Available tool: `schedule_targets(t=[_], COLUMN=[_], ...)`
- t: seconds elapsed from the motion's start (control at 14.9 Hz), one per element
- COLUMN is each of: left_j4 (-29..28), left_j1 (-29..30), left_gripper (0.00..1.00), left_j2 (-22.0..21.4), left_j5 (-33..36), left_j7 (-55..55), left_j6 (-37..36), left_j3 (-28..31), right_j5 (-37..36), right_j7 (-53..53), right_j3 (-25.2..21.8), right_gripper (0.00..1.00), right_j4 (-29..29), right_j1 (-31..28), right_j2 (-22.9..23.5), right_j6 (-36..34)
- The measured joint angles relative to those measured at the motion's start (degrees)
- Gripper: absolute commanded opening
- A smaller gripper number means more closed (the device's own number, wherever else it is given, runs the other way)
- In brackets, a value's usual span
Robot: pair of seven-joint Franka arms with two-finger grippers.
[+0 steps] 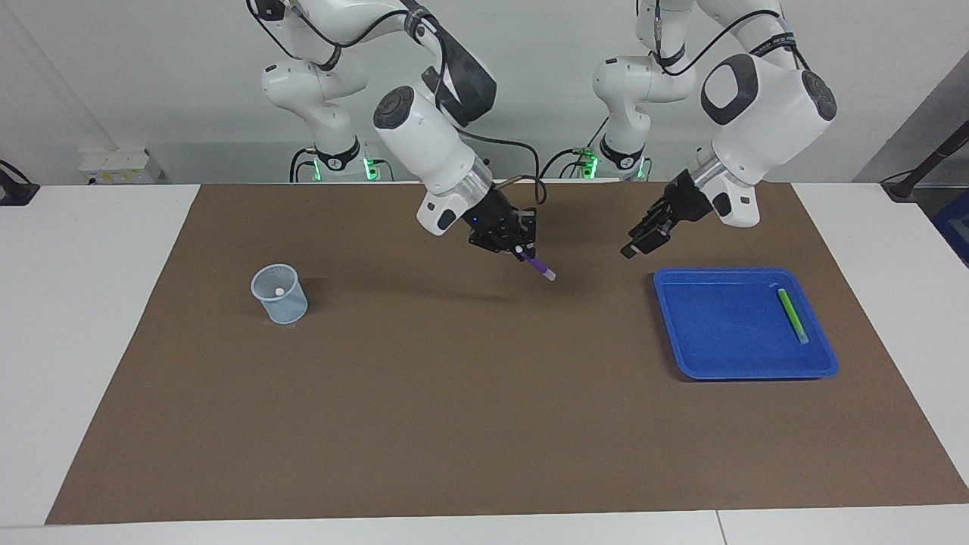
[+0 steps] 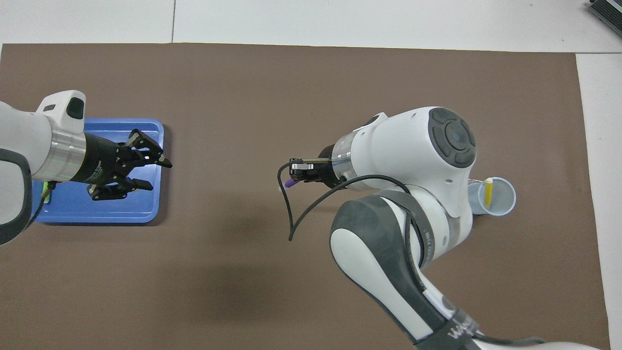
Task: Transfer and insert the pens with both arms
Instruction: 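Open the left gripper while the right gripper pulls the purple pen away, then insert the purple pen into the white cup with the right gripper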
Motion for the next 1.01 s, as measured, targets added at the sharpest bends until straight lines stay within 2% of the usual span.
schedule_targets(t=[0.34,0.47,0.74,1.01], left_j4=[-1.9,-2.3,-3.3,-3.7], left_j1=[6.7,7.8,11.1,14.6], left_gripper=[0.60,0.60,0.60,0.60], left_j2=[-0.9,-0.8,1.1,5.6], left_j5=[8.3,11.9,17.0,18.8], left_j7=[24.0,30.1,40.4,47.4], left_j6=[0.1,1.4,6.2,13.5], left_j3=[0.3,0.3,0.4,0.4], right_j5=[-13.9,-20.7,-28.8,-30.6], right_j7=[-20.0,-31.4,-50.4,-54.7], right_j3=[-0.2,-0.3,-0.4,-0.4], right_gripper=[0.00,0.00,0.00,0.00], right_j4=[0.1,0.0,-0.5,-3.0], right_j1=[-10.3,-15.2,-23.6,-25.9], right_j2=[-4.7,-5.7,-6.0,-6.5], right_j6=[-19.2,-23.8,-25.9,-25.8])
